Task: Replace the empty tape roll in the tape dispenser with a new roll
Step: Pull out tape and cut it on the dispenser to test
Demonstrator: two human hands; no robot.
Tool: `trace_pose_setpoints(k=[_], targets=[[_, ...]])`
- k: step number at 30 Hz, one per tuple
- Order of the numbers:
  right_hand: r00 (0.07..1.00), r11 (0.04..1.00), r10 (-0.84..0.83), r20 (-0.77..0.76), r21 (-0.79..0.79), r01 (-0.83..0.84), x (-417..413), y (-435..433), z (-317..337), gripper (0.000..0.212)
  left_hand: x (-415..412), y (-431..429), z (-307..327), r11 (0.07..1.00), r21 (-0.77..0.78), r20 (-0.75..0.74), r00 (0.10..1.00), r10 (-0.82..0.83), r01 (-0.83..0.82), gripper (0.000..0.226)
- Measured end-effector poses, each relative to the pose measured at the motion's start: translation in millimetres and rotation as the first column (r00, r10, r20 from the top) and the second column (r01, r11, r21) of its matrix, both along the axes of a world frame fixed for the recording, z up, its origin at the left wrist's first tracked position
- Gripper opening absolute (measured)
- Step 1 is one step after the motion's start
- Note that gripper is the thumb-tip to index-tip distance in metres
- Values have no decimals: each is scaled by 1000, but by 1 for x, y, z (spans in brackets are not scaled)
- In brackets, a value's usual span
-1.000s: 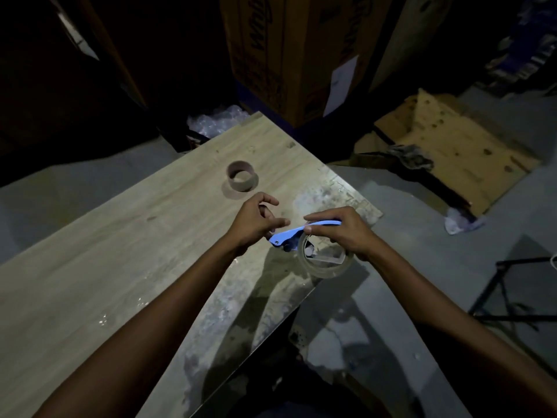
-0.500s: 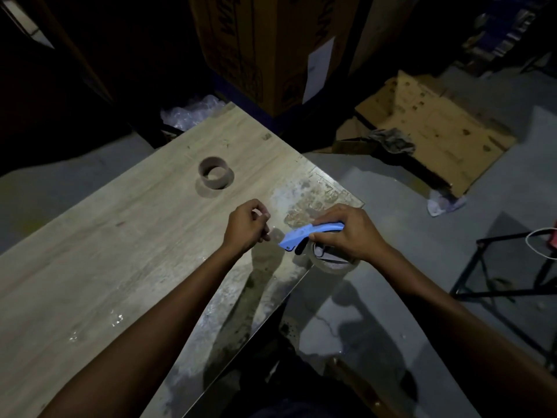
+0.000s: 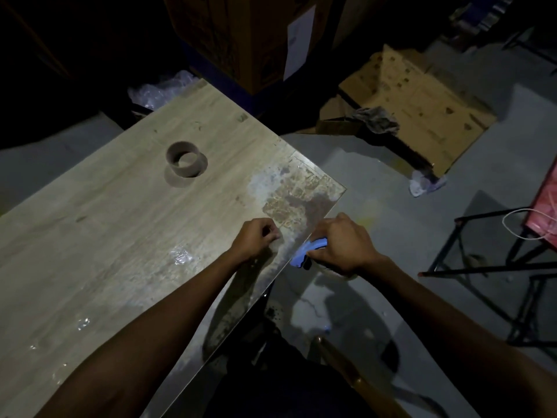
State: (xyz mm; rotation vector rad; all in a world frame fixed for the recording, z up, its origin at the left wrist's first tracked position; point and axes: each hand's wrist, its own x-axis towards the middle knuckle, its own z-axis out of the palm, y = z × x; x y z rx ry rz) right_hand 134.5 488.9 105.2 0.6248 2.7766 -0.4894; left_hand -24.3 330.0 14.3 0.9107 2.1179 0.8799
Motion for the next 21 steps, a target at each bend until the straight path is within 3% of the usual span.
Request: trace_pose_setpoints(k=[8, 21], targets=[[978, 999, 31, 206, 31, -38, -1, 3, -19, 45, 14, 7, -23, 992, -82, -61, 993, -101, 95, 18], [991, 991, 61, 116, 113, -75, 5, -11, -33, 35, 25, -1, -42, 988, -69, -319, 935, -154, 139, 8]])
